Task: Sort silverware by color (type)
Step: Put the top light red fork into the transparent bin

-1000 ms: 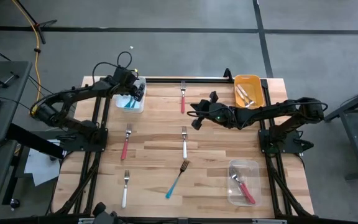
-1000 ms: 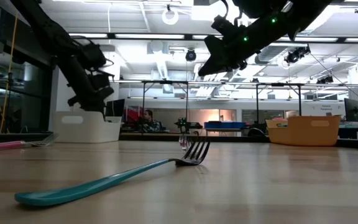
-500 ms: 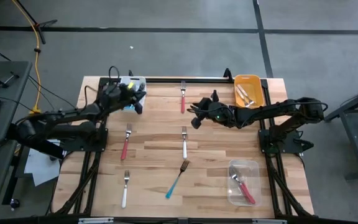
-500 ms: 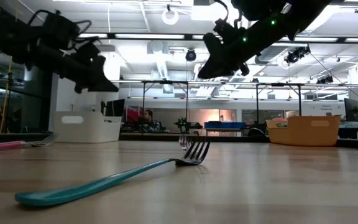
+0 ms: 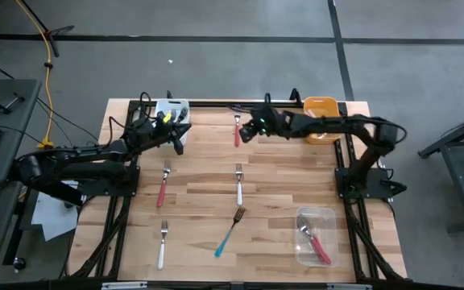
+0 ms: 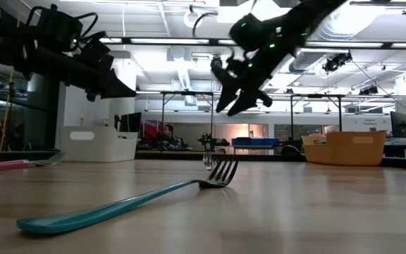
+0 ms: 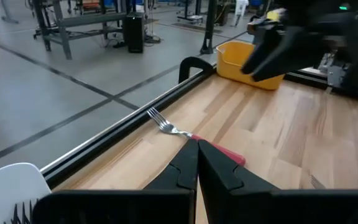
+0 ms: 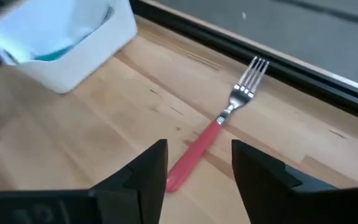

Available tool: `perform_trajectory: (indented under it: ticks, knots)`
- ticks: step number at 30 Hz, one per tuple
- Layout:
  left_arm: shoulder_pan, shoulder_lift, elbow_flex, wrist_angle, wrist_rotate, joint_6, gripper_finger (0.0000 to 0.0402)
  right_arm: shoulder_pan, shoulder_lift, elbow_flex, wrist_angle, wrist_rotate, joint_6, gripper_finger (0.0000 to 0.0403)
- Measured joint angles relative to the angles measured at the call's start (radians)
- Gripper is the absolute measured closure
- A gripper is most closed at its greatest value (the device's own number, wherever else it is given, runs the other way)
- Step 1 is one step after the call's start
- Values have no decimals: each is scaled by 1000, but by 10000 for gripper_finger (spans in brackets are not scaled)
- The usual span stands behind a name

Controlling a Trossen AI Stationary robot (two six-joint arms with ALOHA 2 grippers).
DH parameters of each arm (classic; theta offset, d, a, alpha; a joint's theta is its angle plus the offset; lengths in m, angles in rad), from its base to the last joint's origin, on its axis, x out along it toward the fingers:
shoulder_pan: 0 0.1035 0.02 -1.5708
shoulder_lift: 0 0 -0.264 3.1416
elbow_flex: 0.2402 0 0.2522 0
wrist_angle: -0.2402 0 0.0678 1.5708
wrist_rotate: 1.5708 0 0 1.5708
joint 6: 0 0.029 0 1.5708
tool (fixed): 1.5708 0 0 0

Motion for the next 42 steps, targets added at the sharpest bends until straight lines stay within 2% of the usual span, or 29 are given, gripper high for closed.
perform_trajectory:
  ticks: [7,12,22,28,36,42]
  knots:
    - [-2,0,0,-1,-3,4,401,-102,254,325,-310,-132,73,231]
    - [-6,0,0,-1,0,4,401,-132,415,522,-477,-155,71,231]
    - [-13,0,0,-2,1,4,401,-143,633,826,-706,-193,70,231]
    - [-13,0,0,-3,2,4,401,-162,713,904,-775,-258,70,231]
    - [-13,0,0,-11,2,5,401,-182,722,908,-854,-286,44,234]
    - [-13,0,0,-14,2,5,401,-183,721,908,-881,-294,-44,278]
